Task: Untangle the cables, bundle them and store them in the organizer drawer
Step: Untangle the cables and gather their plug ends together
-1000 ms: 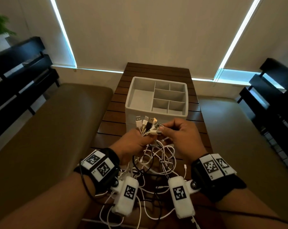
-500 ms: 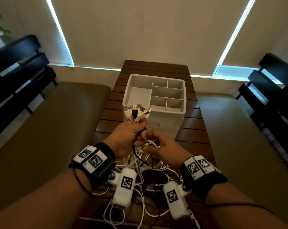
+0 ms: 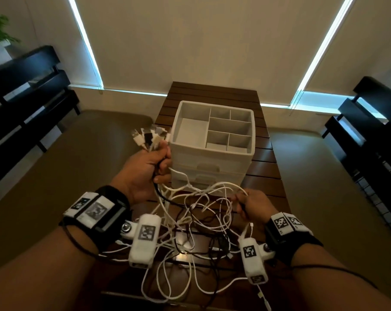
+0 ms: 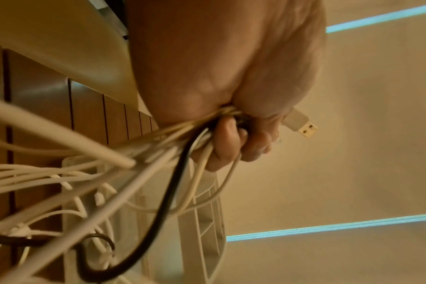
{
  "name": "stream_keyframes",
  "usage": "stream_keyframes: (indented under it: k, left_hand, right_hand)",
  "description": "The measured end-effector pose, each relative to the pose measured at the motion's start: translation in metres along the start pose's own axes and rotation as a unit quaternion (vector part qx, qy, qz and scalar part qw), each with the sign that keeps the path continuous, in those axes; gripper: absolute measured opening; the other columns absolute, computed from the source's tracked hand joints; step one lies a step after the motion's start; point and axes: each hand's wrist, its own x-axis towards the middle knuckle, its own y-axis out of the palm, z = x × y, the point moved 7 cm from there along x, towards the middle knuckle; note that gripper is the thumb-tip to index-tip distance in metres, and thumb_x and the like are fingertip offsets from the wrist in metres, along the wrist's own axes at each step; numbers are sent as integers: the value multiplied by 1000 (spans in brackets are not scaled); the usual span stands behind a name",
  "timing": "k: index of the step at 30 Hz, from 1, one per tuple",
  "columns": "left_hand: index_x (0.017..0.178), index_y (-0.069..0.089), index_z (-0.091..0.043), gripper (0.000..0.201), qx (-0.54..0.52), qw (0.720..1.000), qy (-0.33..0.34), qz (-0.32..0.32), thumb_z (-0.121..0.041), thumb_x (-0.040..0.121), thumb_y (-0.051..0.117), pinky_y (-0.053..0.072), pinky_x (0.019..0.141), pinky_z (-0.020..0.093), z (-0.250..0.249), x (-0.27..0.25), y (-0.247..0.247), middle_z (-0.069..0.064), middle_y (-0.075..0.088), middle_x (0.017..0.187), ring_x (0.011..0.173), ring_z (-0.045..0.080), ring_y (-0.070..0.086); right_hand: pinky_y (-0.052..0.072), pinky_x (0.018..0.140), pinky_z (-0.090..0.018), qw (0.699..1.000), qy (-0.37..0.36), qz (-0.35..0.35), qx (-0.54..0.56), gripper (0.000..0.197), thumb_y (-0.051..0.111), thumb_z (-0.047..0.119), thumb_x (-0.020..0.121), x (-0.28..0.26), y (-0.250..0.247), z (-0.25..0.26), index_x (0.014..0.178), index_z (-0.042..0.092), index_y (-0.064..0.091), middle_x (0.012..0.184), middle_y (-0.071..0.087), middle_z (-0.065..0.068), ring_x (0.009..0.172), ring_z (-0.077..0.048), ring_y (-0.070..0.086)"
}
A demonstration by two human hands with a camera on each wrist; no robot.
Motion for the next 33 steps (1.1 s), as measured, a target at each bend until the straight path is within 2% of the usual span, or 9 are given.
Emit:
stream_keyframes:
  k: [2,7,12,14,17,24,27,29,33]
  left_hand:
    - [75,48,-10,26,8,1000,7,6,-24,96,44,23,34,15,-7,-2,-1,0,37,51,38,5,30]
    - [77,50,-10,21,51,997,-25,45,-29,88,51,23,38,18,11,-2,12,2,40,54,41,7,30]
    - [78,51,-10,23,86,994,-27,57,-30,91,50,17,42,22,14,-5,23,3,40,55,41,8,31]
    - [78,52,-10,25,119,993,-7,14,-25,97,46,20,40,21,2,-8,17,2,40,52,40,8,30]
    - [77,53,-7,28,192,979,34,-57,-20,100,45,26,39,19,-20,-14,0,0,39,48,40,8,31]
    - [61,49,-14,34,521,850,14,-84,-15,94,52,25,47,26,-37,-20,-3,1,44,53,47,15,36]
    - [65,48,-20,30,704,704,20,-95,-16,94,51,30,48,27,-46,-21,7,-2,49,63,55,11,45]
    - [72,48,-20,24,755,646,35,-108,-16,95,49,31,52,27,-48,-20,12,-4,47,67,59,11,45]
    - [78,54,-17,18,722,676,84,-119,-12,95,48,35,62,29,-48,-20,21,-3,48,70,63,17,47]
  right_hand:
    - [51,63,-33,988,-8,-30,-148,6,58,13,90,2,-8,-4,89,8,62,78,63,-8,63,-19,57]
    - [37,103,-32,923,-277,-72,-257,63,78,24,70,-39,25,62,126,33,50,128,45,7,119,-11,40]
    - [51,86,-37,915,-323,128,-207,16,62,29,87,-39,92,83,103,28,66,103,67,5,94,-10,61]
    - [52,79,-43,924,-293,136,-205,10,59,28,90,-30,90,74,81,26,62,83,66,3,80,-16,62]
    - [50,75,-40,928,-285,108,-213,14,59,26,92,-19,77,65,81,19,65,77,65,-1,75,-17,59]
    - [43,58,-14,957,-256,72,-116,14,62,20,91,-14,64,66,82,15,72,72,67,2,61,-1,56]
    - [43,62,-21,941,-266,78,-194,8,65,20,88,-8,64,63,81,18,65,74,63,6,65,-4,57]
    - [40,67,-25,911,-288,61,-288,11,64,19,87,-9,66,63,80,20,55,82,59,5,73,-12,54]
    - [46,70,-24,896,-344,-22,-282,13,64,16,85,-22,59,74,79,18,53,99,44,4,78,-12,50]
